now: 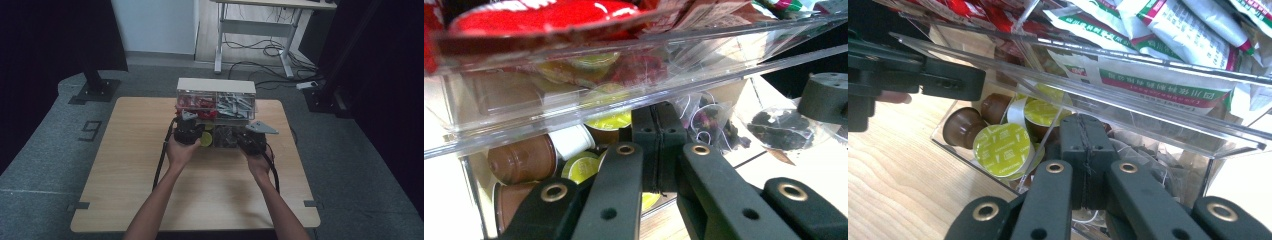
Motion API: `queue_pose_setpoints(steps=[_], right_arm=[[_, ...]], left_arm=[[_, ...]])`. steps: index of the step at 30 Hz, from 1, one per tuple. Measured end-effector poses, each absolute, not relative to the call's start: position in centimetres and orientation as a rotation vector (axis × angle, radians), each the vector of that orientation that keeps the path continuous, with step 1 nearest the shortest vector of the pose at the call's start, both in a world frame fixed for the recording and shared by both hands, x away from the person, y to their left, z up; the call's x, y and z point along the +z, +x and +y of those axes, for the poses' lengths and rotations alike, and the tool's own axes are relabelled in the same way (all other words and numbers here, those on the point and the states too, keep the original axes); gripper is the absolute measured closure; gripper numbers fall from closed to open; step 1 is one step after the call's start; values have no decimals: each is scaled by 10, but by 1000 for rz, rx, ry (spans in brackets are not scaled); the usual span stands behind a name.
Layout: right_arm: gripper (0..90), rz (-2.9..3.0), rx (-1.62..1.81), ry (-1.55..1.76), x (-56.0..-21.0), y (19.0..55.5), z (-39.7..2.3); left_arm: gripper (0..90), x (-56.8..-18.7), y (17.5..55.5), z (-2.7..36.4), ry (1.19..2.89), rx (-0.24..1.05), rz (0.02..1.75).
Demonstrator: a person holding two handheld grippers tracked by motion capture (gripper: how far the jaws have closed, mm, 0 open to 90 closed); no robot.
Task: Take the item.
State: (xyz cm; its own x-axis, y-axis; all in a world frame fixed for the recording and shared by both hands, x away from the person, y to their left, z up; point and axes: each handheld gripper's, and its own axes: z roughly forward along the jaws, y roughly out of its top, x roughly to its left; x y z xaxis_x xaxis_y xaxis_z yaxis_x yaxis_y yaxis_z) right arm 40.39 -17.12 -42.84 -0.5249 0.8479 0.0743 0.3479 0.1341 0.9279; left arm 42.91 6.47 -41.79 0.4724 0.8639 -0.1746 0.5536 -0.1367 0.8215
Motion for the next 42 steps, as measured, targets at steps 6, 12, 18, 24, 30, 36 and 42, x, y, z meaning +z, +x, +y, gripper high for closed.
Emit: queue_pose_setpoints(steps=[6, 12, 18, 24, 30, 36, 42], right_arm=[[893, 1933, 1382, 1143, -426, 402, -174], [893, 1927, 1384, 1139, -424, 400, -178], [893, 1924, 1388, 1141, -423, 398, -181], [893, 1922, 1391, 1142, -422, 395, -185], [893, 1926, 1391, 1139, -423, 392, -188], [893, 1922, 1398, 1133, -423, 388, -193], [893, 1918, 1398, 1133, -422, 385, -198]], left_arm=[[898, -419, 428, 65, 1815, 430, 1198], [898, -420, 428, 65, 1815, 430, 1199], [897, -420, 429, 64, 1816, 429, 1200], [896, -420, 429, 64, 1816, 427, 1199], [896, -419, 429, 64, 1818, 428, 1198], [896, -419, 429, 64, 1821, 430, 1201], [895, -419, 429, 63, 1822, 430, 1201]])
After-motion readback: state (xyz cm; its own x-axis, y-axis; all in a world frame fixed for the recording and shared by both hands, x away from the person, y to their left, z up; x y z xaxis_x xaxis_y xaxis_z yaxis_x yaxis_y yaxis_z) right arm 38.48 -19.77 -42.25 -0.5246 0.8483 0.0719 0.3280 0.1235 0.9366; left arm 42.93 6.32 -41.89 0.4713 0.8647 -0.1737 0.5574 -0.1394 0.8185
